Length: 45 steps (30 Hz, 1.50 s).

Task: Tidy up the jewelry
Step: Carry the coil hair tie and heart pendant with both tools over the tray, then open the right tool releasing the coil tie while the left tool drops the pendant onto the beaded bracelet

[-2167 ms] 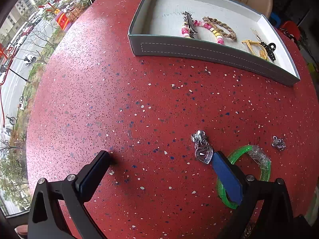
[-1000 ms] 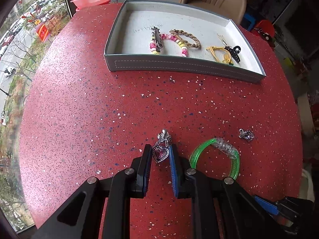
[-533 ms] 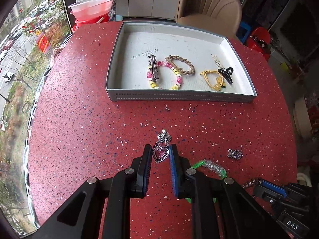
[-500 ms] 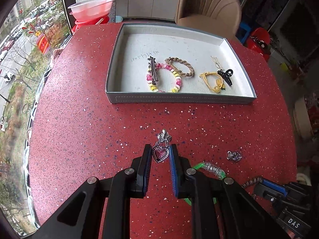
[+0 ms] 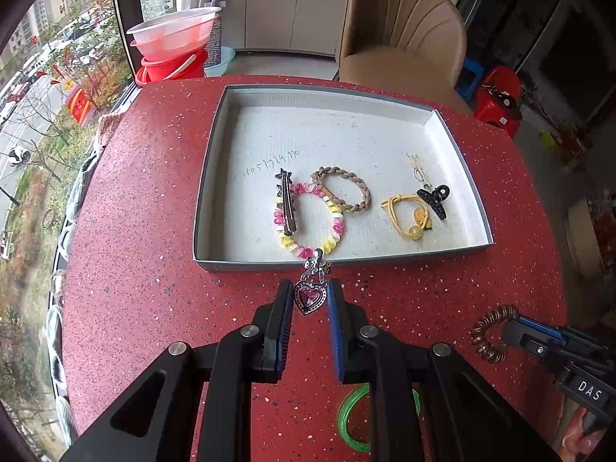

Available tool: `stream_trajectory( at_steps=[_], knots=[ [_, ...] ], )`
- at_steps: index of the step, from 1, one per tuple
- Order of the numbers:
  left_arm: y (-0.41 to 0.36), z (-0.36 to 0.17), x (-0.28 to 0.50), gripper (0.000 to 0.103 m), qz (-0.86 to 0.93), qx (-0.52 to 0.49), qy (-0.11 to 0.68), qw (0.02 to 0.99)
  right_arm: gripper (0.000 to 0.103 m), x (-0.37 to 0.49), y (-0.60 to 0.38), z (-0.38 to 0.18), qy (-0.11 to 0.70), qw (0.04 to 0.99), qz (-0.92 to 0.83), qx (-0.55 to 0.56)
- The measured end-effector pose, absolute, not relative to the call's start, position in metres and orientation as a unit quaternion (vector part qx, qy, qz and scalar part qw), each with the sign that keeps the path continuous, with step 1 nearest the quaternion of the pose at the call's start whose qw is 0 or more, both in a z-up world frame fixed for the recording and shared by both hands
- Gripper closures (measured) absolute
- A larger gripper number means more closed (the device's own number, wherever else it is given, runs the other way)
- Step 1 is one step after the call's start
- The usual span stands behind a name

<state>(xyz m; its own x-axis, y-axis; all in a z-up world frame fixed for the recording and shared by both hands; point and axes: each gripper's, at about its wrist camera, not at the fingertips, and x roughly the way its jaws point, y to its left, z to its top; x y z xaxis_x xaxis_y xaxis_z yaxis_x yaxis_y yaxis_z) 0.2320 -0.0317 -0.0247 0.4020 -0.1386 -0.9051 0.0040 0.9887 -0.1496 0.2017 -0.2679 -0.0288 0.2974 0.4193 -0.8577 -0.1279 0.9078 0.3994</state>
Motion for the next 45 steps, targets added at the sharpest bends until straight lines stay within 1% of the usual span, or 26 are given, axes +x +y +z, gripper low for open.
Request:
stream_trajectory(
  at_steps=[13,24,32,37,45],
  knots=[
    [-0.036,-0.030,0.293,0.067,-0.019,-0.062,0.540,0.839,0.089,0.286,-0.262,-0.032,0.552,0.805,0.167,0.140],
    [-0.049,-0.046,0.330,0.067,-0.003,-0.043,0.545,0.837,0.089,0.331,-0.263,-0.048,0.554,0.806,0.157,0.140],
    [-0.063,-0.057,0.344,0.066,0.004,-0.016,0.546,0.838,0.089,0.332,-0.269,-0.054,0.558,0.801,0.162,0.146],
    [-0.067,-0.066,0.346,0.066,0.009,0.003,0.552,0.834,0.089,0.326,-0.277,-0.051,0.557,0.796,0.168,0.168],
    [-0.067,-0.067,0.345,0.066,0.020,0.011,0.557,0.830,0.089,0.303,-0.287,-0.043,0.553,0.792,0.178,0.190]
  ],
)
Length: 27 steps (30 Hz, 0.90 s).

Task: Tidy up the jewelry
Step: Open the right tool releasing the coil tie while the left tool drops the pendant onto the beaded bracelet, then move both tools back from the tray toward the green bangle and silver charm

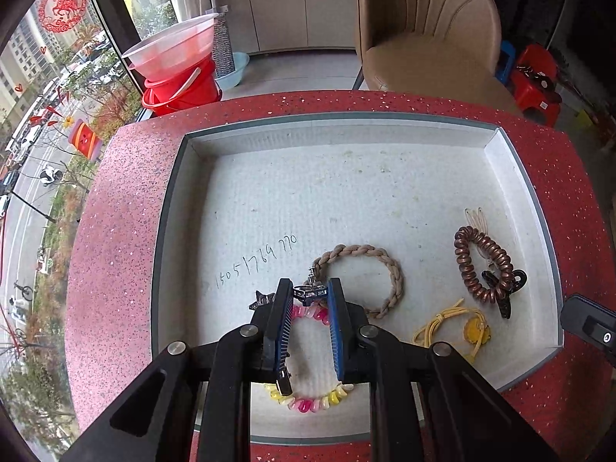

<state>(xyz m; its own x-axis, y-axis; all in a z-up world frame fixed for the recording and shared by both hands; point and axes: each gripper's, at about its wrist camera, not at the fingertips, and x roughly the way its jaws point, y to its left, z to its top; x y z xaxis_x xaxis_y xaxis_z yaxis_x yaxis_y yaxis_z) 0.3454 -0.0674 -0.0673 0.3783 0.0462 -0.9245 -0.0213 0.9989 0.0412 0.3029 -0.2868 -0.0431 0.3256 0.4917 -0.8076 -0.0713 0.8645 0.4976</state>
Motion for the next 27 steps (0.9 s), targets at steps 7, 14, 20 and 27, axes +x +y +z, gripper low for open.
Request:
stream_trajectory(
  at_steps=[7,14,20,27],
  knots=[
    [-0.061,-0.065,0.343,0.066,0.027,0.005,0.554,0.832,0.089,0.278,-0.293,-0.046,0.562,0.783,0.180,0.197],
    [-0.058,-0.051,0.336,0.000,0.032,0.000,0.527,0.849,0.089,0.257,-0.297,-0.053,0.575,0.773,0.177,0.201],
    [-0.055,-0.041,0.330,0.000,0.038,0.004,0.510,0.860,0.082,0.240,-0.300,-0.058,0.584,0.769,0.169,0.199],
    [-0.052,-0.036,0.305,0.000,0.025,0.001,0.520,0.854,0.046,0.221,-0.304,-0.059,0.588,0.769,0.162,0.192]
  ],
)
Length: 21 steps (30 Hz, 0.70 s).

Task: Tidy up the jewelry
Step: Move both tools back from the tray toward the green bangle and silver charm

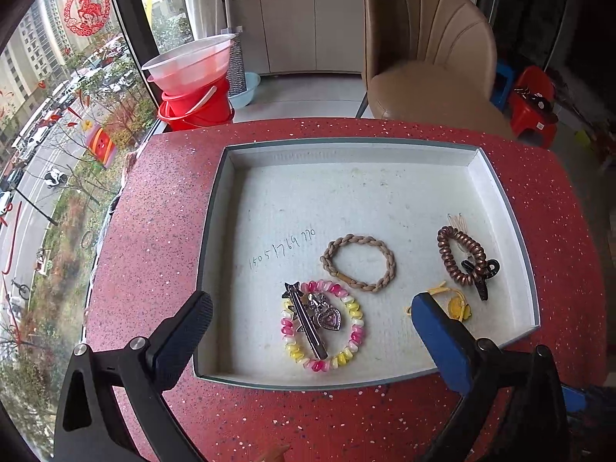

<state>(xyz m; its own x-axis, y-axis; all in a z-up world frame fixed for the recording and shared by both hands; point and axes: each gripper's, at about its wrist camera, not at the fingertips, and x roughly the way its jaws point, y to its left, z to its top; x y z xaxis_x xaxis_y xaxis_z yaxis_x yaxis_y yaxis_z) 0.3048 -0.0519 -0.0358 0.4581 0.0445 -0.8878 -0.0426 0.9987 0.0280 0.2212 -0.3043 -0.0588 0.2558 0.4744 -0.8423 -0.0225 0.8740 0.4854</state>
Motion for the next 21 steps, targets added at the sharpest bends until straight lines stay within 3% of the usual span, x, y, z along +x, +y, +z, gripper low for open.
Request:
stream_trajectory(
  at_steps=[21],
  knots=[
    [-0.039,-0.068,0.182,0.000,0.025,0.016,0.585,0.811,0.043,0.167,-0.282,-0.079,0.624,0.757,0.150,0.124]
  ],
)
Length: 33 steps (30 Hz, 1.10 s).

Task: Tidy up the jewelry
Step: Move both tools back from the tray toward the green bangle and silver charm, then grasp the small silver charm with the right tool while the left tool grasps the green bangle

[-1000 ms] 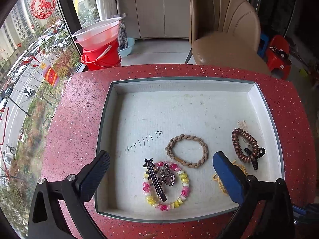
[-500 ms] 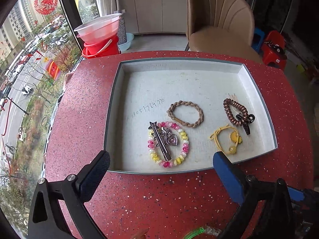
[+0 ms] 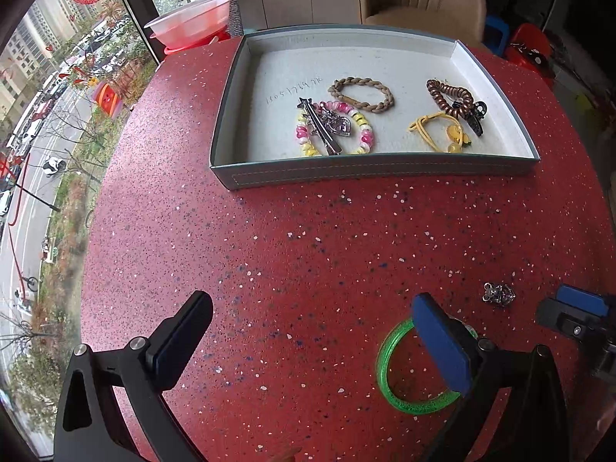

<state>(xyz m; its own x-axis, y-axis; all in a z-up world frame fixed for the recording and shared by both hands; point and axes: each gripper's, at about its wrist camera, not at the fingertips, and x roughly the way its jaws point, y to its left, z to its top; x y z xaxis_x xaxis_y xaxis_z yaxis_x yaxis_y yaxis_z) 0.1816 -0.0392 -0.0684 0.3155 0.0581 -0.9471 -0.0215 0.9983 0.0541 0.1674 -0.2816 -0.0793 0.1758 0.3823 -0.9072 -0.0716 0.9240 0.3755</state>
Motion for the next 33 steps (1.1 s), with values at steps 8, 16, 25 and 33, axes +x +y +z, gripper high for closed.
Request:
stream_trajectory(
  at_steps=[8,16,25,33],
  knots=[
    [-0.031,-0.084,0.159,0.000,0.033,-0.031,0.607,0.793,0.043,0.151,-0.273,-0.087,0.634,0.752,0.150,0.095],
    [-0.030,-0.089,0.149,0.000,0.031,-0.048,0.620,0.783,0.043,0.153,-0.266,-0.090,0.636,0.754,0.150,0.068],
    [-0.040,-0.097,0.146,0.000,0.032,-0.038,0.629,0.776,0.043,0.173,-0.241,-0.091,0.624,0.764,0.165,0.024],
    [-0.047,-0.114,0.149,0.000,0.037,-0.034,0.631,0.774,0.043,0.186,-0.217,-0.091,0.611,0.771,0.176,-0.018]
  ],
)
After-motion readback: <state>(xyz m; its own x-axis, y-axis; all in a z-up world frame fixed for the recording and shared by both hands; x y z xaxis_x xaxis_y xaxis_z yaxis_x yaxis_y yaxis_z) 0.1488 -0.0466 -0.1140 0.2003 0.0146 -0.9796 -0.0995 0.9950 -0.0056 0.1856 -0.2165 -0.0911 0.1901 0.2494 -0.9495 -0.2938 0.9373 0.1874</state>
